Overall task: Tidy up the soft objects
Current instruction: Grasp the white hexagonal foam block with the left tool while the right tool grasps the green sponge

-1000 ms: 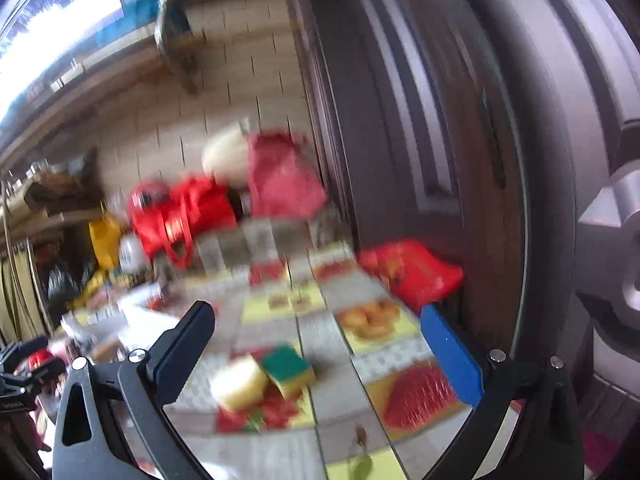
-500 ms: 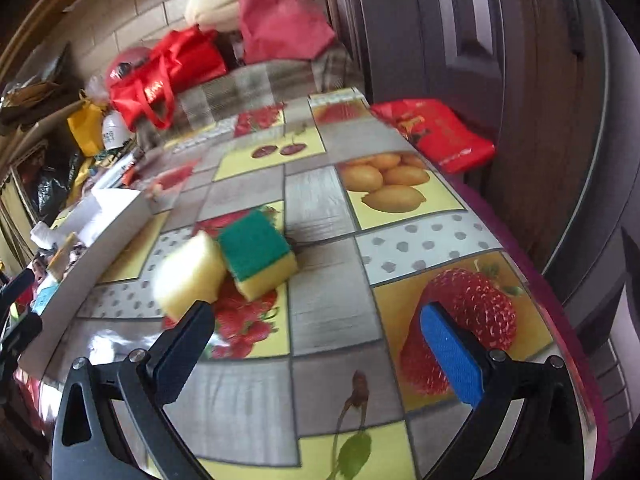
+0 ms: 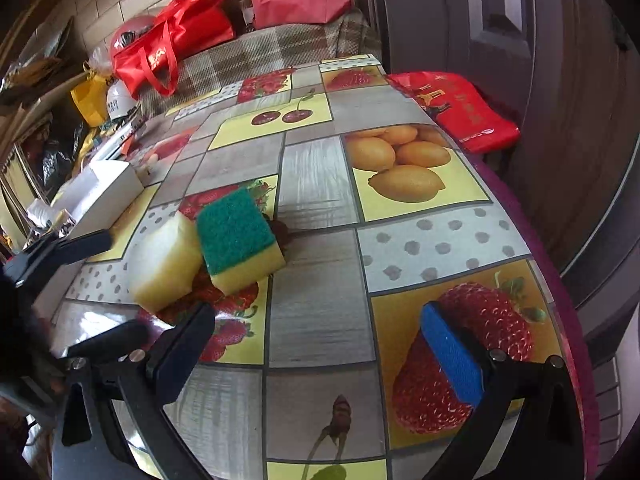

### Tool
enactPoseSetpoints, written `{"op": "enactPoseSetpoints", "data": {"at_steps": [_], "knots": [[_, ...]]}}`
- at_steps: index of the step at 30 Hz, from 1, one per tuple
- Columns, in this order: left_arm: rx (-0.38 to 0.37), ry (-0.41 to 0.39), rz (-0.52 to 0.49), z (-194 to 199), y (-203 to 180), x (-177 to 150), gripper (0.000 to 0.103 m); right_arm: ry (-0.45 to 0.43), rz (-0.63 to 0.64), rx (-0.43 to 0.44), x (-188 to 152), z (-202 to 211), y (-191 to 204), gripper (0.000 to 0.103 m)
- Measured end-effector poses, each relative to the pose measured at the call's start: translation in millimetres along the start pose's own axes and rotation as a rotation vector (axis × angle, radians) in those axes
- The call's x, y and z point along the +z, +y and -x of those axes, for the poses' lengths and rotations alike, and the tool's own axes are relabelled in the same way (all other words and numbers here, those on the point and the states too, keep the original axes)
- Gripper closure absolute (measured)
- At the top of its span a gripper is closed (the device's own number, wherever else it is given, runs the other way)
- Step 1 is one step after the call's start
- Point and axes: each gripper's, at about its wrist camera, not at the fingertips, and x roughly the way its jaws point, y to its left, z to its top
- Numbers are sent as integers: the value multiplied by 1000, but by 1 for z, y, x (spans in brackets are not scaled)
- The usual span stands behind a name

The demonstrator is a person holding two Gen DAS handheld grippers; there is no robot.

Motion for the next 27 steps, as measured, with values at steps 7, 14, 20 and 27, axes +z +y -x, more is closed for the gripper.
{"op": "enactPoseSetpoints", "data": {"at_steps": [7,14,20,27], "knots": [[20,87,1,-30,6,11,38,4,1,14,2,-1,-1,0],[59,36,114,-4,32,-7,41,55,201,13,12,-22,38,0],[105,-9,189,15,48,-18,41,80,270,-27,39,-54,54,3],[155,-27,123,18,34,-16,41,28,336,-32,40,-50,69,62]]}}
